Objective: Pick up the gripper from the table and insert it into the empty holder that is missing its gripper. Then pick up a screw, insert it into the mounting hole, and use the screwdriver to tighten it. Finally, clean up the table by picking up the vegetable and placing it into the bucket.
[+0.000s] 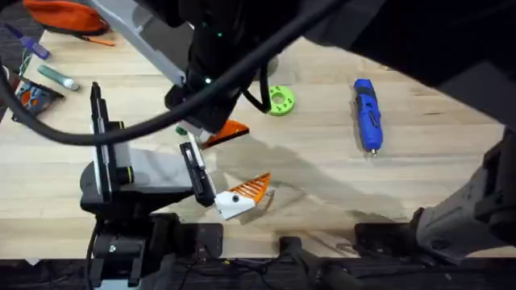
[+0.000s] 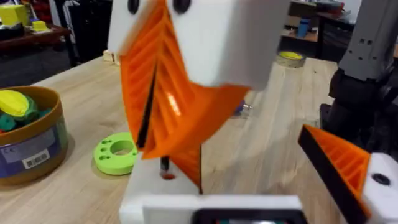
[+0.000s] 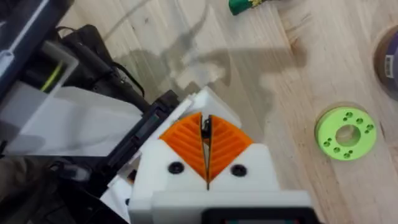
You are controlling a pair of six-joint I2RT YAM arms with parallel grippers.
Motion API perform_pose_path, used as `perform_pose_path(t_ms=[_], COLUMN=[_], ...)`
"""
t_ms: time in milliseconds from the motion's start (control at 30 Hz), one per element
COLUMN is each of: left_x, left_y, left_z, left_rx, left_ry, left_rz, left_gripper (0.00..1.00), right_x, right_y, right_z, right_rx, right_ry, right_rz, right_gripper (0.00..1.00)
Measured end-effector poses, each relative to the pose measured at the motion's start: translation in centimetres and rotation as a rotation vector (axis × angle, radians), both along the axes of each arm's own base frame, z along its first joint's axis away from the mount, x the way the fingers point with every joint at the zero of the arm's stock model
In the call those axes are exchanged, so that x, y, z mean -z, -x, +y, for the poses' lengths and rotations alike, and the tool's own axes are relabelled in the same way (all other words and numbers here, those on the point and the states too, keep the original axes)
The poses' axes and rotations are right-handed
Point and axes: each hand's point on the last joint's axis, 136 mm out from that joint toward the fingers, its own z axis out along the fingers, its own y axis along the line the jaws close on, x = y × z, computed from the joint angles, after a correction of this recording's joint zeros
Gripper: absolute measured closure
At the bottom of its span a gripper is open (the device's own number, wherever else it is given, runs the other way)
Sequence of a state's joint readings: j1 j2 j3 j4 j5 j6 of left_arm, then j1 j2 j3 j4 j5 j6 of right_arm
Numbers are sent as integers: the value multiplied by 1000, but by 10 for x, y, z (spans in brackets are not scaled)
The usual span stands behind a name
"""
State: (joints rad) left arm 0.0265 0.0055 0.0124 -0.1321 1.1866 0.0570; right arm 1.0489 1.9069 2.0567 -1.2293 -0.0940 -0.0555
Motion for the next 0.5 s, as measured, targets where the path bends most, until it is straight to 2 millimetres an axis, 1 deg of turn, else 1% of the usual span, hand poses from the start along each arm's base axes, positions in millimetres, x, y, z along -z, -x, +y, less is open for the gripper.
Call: perform_pose_path(t_ms=[333,500], left_x=[0,0], left_y=[0,0], left_z=[0,0], left_rx=[0,0], left_ry=[0,0], left_rz=[0,0], left_gripper=[15,14], right_x=[0,9], right_y=[0,1], right_z=[0,-3], right_rx=[1,2], right_ry=[2,25], right_rz=[-2,11], right_gripper=[996,996])
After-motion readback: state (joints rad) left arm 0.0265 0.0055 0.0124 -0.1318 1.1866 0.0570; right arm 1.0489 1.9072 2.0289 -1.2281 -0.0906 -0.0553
